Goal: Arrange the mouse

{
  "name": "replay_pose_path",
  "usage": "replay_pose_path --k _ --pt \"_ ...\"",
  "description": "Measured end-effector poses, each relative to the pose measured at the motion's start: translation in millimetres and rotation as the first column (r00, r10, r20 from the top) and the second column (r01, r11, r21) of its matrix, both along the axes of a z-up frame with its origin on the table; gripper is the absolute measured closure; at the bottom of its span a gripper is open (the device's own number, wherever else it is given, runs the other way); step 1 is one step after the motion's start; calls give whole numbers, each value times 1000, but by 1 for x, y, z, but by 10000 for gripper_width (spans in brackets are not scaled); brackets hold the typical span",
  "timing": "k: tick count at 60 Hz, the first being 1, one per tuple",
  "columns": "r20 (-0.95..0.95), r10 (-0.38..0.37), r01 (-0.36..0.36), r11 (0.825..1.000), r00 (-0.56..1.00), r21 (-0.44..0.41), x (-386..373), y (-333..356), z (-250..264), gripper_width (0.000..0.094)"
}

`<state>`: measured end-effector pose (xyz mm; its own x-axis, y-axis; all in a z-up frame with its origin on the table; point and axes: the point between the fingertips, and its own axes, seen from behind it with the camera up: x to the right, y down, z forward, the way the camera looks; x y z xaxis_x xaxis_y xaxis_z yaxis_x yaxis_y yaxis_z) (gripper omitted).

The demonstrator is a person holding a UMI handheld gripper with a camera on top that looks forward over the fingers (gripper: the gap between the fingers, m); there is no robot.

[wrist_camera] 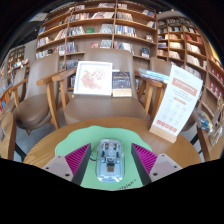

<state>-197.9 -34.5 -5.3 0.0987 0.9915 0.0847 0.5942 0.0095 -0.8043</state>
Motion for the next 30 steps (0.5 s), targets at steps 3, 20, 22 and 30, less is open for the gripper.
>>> replay_pose_path --k 3,20,22,30 --pt "-9 -7 7 999 1000 37 4 4 6 90" --pt "-97 -30 32 999 995 22 99 -1 98 82" --pt "-104 -29 30 999 994 10 119 -3 110 84" --pt "-124 -20 16 999 992 -32 210 -11 144 78"
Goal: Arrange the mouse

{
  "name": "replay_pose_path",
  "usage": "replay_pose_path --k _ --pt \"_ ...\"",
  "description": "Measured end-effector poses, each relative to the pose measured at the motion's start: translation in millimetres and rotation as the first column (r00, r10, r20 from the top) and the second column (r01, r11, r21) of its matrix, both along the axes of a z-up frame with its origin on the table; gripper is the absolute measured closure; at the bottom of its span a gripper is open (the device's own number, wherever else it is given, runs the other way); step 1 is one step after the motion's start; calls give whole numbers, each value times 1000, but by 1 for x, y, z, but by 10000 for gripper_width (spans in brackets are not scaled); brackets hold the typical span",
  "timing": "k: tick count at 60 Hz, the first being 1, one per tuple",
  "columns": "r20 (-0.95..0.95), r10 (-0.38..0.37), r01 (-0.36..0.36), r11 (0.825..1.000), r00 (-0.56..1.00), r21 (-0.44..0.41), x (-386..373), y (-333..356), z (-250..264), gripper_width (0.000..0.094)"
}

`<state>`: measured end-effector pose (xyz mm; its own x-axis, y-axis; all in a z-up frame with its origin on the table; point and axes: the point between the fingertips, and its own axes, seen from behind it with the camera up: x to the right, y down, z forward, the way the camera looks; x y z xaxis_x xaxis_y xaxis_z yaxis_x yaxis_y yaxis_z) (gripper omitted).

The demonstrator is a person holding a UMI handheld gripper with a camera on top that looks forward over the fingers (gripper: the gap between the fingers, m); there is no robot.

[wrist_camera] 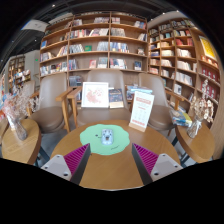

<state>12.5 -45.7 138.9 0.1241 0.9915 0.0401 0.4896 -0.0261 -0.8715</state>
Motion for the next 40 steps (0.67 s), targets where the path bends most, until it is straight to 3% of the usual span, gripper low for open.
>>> replay_pose_path --k 13,30,40 --pt "4 34 -34 998 999 -58 128 -15 9 82" --pt "13 29 -29 1000 1000 -12 199 -6 -5 80" --pt "-35 41 -39 997 999 68 203 4 7 80"
